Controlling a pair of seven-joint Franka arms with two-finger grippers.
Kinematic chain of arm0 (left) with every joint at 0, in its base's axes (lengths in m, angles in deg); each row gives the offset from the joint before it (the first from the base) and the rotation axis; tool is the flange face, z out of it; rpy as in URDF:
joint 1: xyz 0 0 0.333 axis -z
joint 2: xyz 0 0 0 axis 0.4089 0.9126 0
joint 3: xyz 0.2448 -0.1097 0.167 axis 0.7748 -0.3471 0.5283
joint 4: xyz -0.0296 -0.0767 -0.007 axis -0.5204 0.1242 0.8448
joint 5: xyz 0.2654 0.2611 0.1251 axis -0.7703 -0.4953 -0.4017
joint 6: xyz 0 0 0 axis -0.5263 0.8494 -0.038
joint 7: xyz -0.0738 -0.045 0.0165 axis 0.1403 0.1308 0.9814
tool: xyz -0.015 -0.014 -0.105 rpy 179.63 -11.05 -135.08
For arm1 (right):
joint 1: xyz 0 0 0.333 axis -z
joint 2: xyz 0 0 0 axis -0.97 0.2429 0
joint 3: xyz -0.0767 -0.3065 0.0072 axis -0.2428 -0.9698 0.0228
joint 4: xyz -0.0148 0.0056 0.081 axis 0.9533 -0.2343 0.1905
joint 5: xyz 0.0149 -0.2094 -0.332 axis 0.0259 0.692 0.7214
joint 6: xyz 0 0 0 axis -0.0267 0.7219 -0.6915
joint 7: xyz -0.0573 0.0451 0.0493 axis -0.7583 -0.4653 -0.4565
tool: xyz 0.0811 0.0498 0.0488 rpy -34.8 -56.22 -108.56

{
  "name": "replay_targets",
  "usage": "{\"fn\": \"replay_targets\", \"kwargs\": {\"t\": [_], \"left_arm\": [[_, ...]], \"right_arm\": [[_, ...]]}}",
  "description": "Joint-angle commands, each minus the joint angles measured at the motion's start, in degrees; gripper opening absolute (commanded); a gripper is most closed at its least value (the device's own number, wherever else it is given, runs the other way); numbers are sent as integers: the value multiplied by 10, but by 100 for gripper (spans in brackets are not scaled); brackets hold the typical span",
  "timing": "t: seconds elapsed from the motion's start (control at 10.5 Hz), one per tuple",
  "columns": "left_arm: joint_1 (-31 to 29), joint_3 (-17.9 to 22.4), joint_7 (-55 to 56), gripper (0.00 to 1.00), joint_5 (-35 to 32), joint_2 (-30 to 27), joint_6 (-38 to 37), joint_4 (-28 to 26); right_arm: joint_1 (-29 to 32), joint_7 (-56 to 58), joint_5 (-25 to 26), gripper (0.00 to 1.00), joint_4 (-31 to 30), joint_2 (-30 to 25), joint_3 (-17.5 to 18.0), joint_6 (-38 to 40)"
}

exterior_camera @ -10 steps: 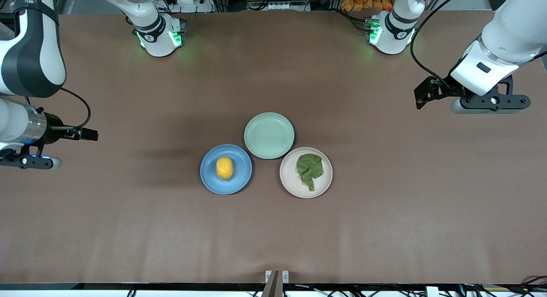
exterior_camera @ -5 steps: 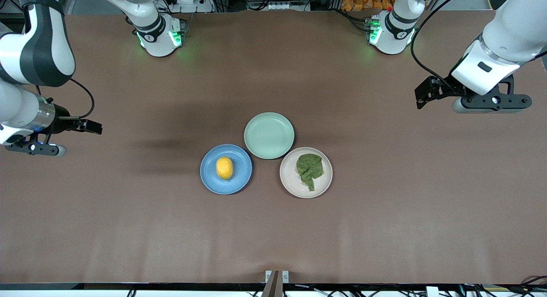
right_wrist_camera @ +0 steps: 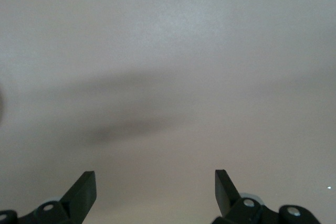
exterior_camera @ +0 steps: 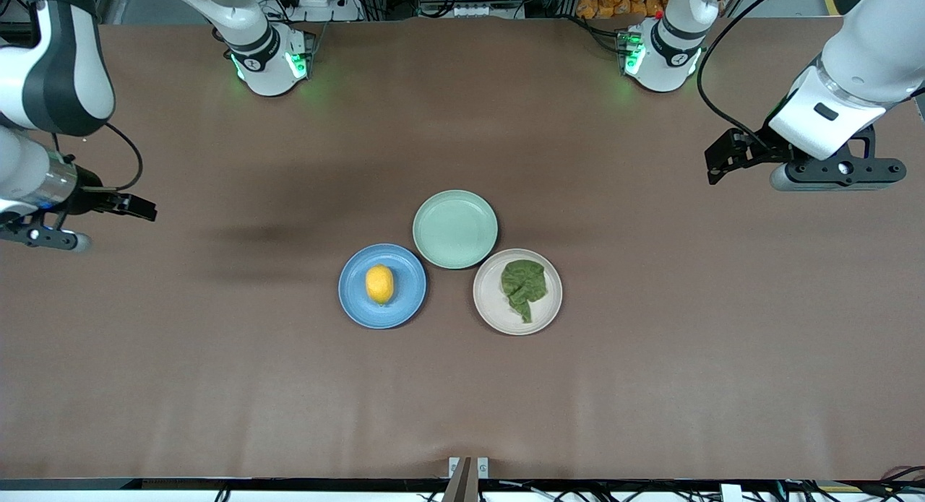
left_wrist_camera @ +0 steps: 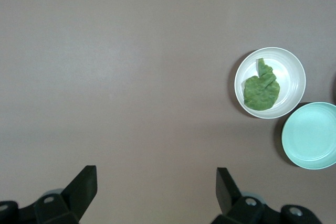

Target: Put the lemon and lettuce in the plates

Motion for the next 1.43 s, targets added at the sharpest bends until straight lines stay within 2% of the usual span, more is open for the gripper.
{"fn": "replay_targets", "kwargs": {"t": [0.0, 0.29, 0.48, 0.95, 1.34], "left_arm": [[-8, -3, -14, 100, 2, -5, -12, 12], [-7, -4, -14, 100, 2, -4, -12, 12], [-7, -4, -13, 100, 2, -4, -12, 12], [-7, -5, -13, 100, 2, -4, -12, 12], [-7, -3, -8, 100, 3, -5, -12, 12]], "right_arm": [[7, 4, 10, 100, -4, -31, 10, 2], [1, 3, 10, 100, 87, -5, 12, 92], [1, 4, 6, 100, 132, 16, 12, 121], [6, 30, 1, 100, 194, 40, 11, 125], [11, 30, -6, 100, 221, 49, 10, 136]]}}
